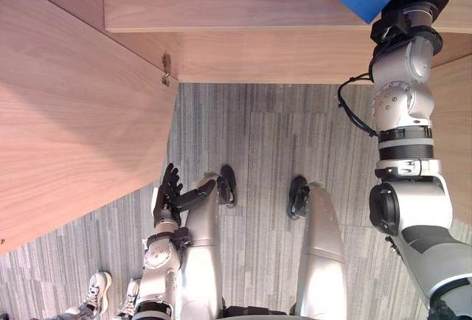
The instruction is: Walk over to the cabinet, pick up the folder, carry it to the office cabinet, place the folder inside the office cabinet, then close the office cabinet door
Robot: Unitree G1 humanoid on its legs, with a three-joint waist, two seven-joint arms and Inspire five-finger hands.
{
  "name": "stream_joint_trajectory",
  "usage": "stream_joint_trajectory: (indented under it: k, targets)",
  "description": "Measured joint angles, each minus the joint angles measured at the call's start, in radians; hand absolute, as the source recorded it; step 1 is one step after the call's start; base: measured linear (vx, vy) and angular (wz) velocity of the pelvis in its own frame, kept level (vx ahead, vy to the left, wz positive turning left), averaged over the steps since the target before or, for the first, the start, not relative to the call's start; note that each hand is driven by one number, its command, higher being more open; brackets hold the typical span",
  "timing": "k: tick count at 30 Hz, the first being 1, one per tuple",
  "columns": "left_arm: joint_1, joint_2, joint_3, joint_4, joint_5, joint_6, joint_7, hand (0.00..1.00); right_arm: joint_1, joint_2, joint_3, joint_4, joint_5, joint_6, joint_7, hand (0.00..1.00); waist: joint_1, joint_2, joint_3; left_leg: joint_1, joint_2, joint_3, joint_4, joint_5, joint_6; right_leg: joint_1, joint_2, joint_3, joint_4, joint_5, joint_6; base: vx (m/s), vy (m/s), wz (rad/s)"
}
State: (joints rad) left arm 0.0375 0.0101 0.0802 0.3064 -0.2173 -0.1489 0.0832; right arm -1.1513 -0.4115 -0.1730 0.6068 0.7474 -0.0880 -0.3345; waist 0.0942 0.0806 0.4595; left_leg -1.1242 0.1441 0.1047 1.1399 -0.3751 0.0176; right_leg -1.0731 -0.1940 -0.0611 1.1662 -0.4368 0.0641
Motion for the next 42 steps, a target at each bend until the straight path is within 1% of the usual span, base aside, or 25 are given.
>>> stream_joint_trajectory:
  k: [1, 2, 4, 5, 6, 9, 15, 19, 23, 25, 26, 28, 31, 36, 38, 41, 42]
  targets:
    - [0.002, 0.0, -0.008, -0.012, 0.0, 0.0, 0.002, 1.0, -0.012, 0.0, -0.016, 0.019, 0.031, 0.0, -0.017, 1.0, 0.004, 0.0, 0.0, -0.009, -0.003, -0.009, -0.001, 0.003, -0.005, -0.003, -0.002, -0.009, 0.0, -0.001, -0.002, -0.01, -0.064, 0.19]
    - [0.006, 0.0, -0.019, -0.026, -0.001, 0.0, 0.004, 1.0, -0.023, -0.001, -0.03, 0.02, 0.057, -0.011, -0.037, 1.0, 0.007, 0.0, 0.0, -0.015, -0.008, -0.016, -0.004, 0.008, -0.008, -0.005, -0.007, -0.018, 0.001, -0.003, -0.005, -0.01, -0.064, 0.22]
    - [0.006, -0.001, -0.033, -0.029, -0.002, -0.001, 0.006, 1.0, -0.045, -0.001, -0.057, 0.022, 0.114, -0.012, -0.057, 1.0, 0.011, 0.001, 0.0, -0.017, -0.015, -0.02, -0.01, 0.014, -0.011, -0.005, -0.015, -0.026, 0.003, -0.005, -0.009, -0.02, -0.051, 0.17]
    - [0.006, -0.002, -0.04, -0.031, -0.003, -0.002, 0.006, 1.0, -0.064, -0.001, -0.067, 0.031, 0.14, -0.017, -0.066, 1.0, 0.016, 0.003, -0.002, -0.018, -0.017, -0.023, -0.012, 0.016, -0.012, -0.005, -0.017, -0.029, 0.004, -0.007, -0.012, -0.03, -0.073, 0.13]
    - [0.006, -0.006, -0.045, -0.031, -0.005, -0.002, 0.008, 1.0, -0.078, -0.001, -0.074, 0.033, 0.16, -0.019, -0.067, 1.0, 0.017, 0.011, -0.007, -0.023, -0.018, -0.029, -0.012, 0.018, -0.013, -0.005, -0.018, -0.035, 0.004, -0.008, -0.014, -0.03, -0.069, 0.1]
    - [0.006, -0.013, -0.063, -0.038, -0.02, -0.005, 0.021, 1.0, -0.092, 0.003, -0.074, 0.036, 0.19, -0.027, -0.069, 1.0, 0.024, 0.02, -0.012, -0.028, -0.02, -0.033, -0.014, 0.023, -0.016, -0.01, -0.02, -0.039, 0.006, -0.009, -0.016, -0.04, -0.054, 0.05]
    - [0.004, -0.014, -0.072, -0.042, -0.02, -0.01, 0.028, 1.0, -0.094, 0.02, -0.074, 0.037, 0.243, -0.055, -0.077, 1.0, 0.028, 0.022, -0.014, -0.032, -0.022, -0.044, -0.02, 0.035, -0.022, -0.01, -0.021, -0.05, 0.008, -0.011, -0.021, -0.04, -0.054, 0.04]
    - [0.003, -0.015, -0.072, -0.04, -0.02, -0.01, 0.031, 1.0, -0.094, 0.023, -0.052, 0.037, 0.238, -0.058, -0.079, 1.0, 0.026, 0.022, -0.014, -0.033, -0.021, -0.045, -0.02, 0.036, -0.022, -0.01, -0.02, -0.051, 0.008, -0.011, -0.021, -0.02, -0.029, 0.0]
    - [-0.001, -0.016, -0.071, -0.036, -0.02, -0.01, 0.034, 1.0, -0.097, 0.024, -0.004, 0.035, 0.188, -0.059, -0.079, 1.0, 0.024, 0.022, -0.014, -0.033, -0.018, -0.044, -0.018, 0.036, -0.022, -0.01, -0.018, -0.051, 0.008, -0.011, -0.021, -0.02, -0.033, -0.01]
    - [-0.022, -0.013, -0.064, -0.007, -0.02, -0.008, 0.038, 1.0, -0.102, 0.03, 0.017, 0.035, 0.157, -0.059, -0.079, 1.0, 0.021, 0.026, -0.017, -0.033, -0.017, -0.044, -0.017, 0.036, -0.022, -0.01, -0.017, -0.05, 0.008, -0.011, -0.021, -0.03, -0.04, -0.03]
    - [-0.058, -0.01, -0.041, 0.041, -0.02, -0.004, 0.046, 1.0, -0.123, 0.056, 0.027, 0.037, 0.11, -0.043, -0.079, 1.0, 0.009, 0.028, -0.018, -0.032, -0.014, -0.044, -0.016, 0.037, -0.021, -0.01, -0.015, -0.05, 0.008, -0.011, -0.021, -0.03, -0.04, -0.03]
    - [-0.069, -0.01, -0.029, 0.058, -0.02, -0.001, 0.047, 1.0, -0.138, 0.076, 0.026, 0.038, 0.082, -0.033, -0.08, 1.0, 0.001, 0.028, -0.018, -0.032, -0.013, -0.044, -0.015, 0.037, -0.021, -0.009, -0.015, -0.05, 0.008, -0.011, -0.021, -0.02, -0.02, -0.02]
    - [-0.072, -0.013, -0.028, 0.072, -0.02, -0.004, 0.05, 1.0, -0.154, 0.085, 0.022, 0.059, 0.067, -0.03, -0.088, 1.0, 0.0, 0.028, -0.018, -0.02, -0.012, -0.044, -0.018, 0.037, -0.021, 0.001, -0.014, -0.051, 0.006, -0.01, -0.021, -0.02, -0.037, 0.0]
    - [-0.08, -0.015, -0.031, 0.102, -0.038, -0.006, 0.061, 1.0, -0.162, 0.107, -0.018, 0.087, 0.137, -0.033, -0.118, 1.0, 0.0, 0.028, -0.019, 0.005, -0.014, -0.053, -0.032, 0.04, -0.025, 0.035, -0.014, -0.064, -0.011, -0.01, -0.021, -0.02, -0.037, 0.04]
    - [-0.08, -0.016, -0.032, 0.102, -0.038, -0.006, 0.065, 1.0, -0.173, 0.114, -0.041, 0.087, 0.161, -0.038, -0.143, 1.0, 0.002, 0.028, -0.019, 0.009, -0.018, -0.059, -0.042, 0.046, -0.029, 0.044, -0.016, -0.073, -0.021, -0.01, -0.022, -0.01, -0.045, 0.1]
    - [-0.08, -0.016, -0.034, 0.108, -0.038, -0.006, 0.068, 1.0, -0.184, 0.122, -0.065, 0.086, 0.123, -0.039, -0.19, 1.0, 0.005, 0.028, -0.019, 0.021, -0.021, -0.066, -0.058, 0.051, -0.033, 0.061, -0.016, -0.083, -0.034, -0.009, -0.023, 0.0, -0.048, 0.06]
    - [-0.084, -0.016, -0.034, 0.121, -0.038, -0.007, 0.071, 1.0, -0.184, 0.124, -0.07, 0.086, 0.071, -0.035, -0.211, 1.0, 0.006, 0.028, -0.019, 0.029, -0.021, -0.065, -0.062, 0.051, -0.033, 0.068, -0.016, -0.084, -0.038, -0.009, -0.023, 0.01, -0.039, 0.02]
